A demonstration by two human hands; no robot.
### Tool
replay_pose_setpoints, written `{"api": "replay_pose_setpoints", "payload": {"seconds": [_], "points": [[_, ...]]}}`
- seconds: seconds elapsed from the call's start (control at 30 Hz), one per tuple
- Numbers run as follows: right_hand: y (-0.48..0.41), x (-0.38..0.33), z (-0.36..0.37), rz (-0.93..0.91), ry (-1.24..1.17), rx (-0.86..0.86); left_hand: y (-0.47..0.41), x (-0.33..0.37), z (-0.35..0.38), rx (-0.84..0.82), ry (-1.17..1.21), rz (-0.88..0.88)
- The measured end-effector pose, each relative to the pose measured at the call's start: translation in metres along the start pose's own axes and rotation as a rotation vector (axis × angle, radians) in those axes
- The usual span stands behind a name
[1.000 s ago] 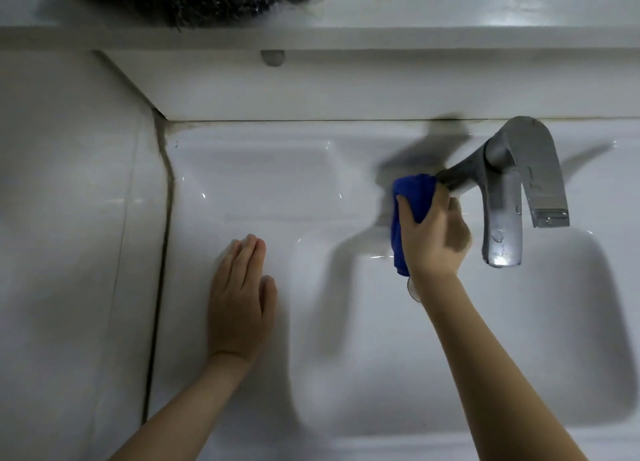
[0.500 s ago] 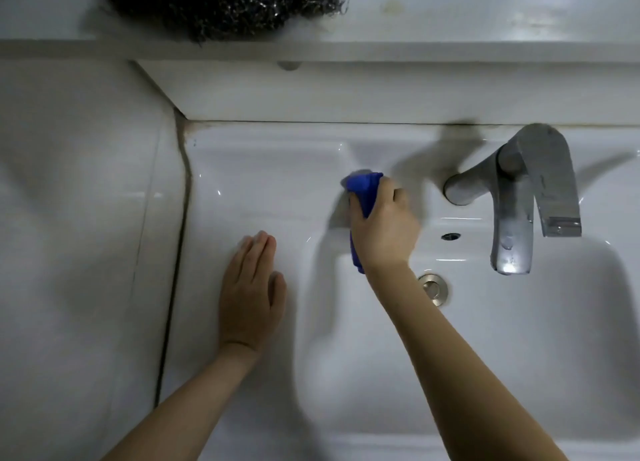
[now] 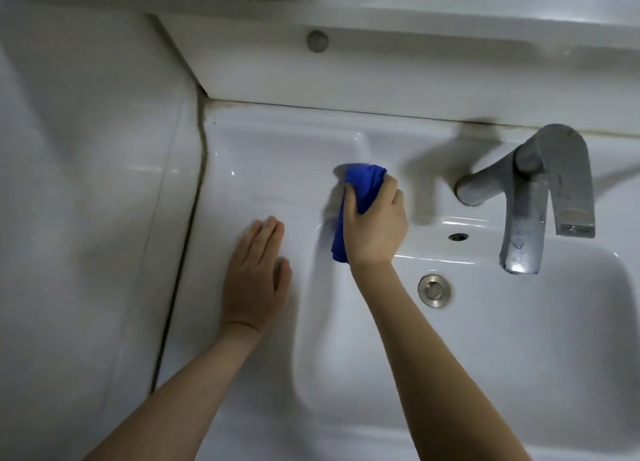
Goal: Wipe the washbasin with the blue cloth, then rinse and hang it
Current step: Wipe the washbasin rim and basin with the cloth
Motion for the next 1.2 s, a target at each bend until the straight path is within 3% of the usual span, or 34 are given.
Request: {"api": "replay_pose_setpoints", "payload": {"seconds": [0.13, 0.27, 0.43, 0.5, 0.6, 0.73, 0.77, 0.87, 0.97, 1.1, 1.2], "points": [[0.006, 0.026, -0.012, -0.278, 0.104, -0.019, -0.001, 0.001, -0.001, 0.008, 0.011, 0.009], [0.0, -0.001, 0.004, -0.318, 0.127, -0.059, 0.0, 0.001, -0.001, 0.009, 0.016, -0.002], [-0.014, -0.084, 0.046, -0.825, 0.252, -0.141, 0.001, -0.003, 0.003, -0.013, -0.021, 0.01], [-0.019, -0.086, 0.042, -0.917, 0.272, -0.158, 0.002, -0.003, 0.003, -0.006, -0.025, 0.017], [-0.03, -0.025, 0.014, -0.792, 0.255, -0.096, 0.003, -0.002, 0.002, 0.019, 0.015, 0.023], [-0.047, 0.059, -0.044, -0.115, 0.271, 0.07, 0.001, -0.001, 0.0, 0.046, 0.036, 0.021], [-0.052, 0.066, -0.051, -0.048, 0.286, 0.085, 0.0, -0.001, 0.0, 0.053, 0.035, 0.026], [-0.06, 0.061, -0.05, -0.048, 0.364, 0.104, 0.001, -0.001, 0.002, 0.057, 0.031, 0.04], [-0.045, 0.033, -0.029, 0.031, 0.286, 0.073, 0.001, -0.004, 0.003, 0.074, 0.026, 0.042], [-0.019, 0.016, -0.014, -0.051, 0.053, -0.001, -0.001, -0.002, 0.003, 0.076, 0.024, 0.055], [0.022, 0.042, -0.026, -0.091, 0.036, -0.127, 0.0, -0.002, 0.002, 0.076, 0.054, 0.057]]}}
Point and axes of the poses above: each hand's wrist, its own y-axis away from the middle knuckle, its own z-axis out of the palm, x = y × z, the point moved 1 cm from there along -y, towards the middle knuckle
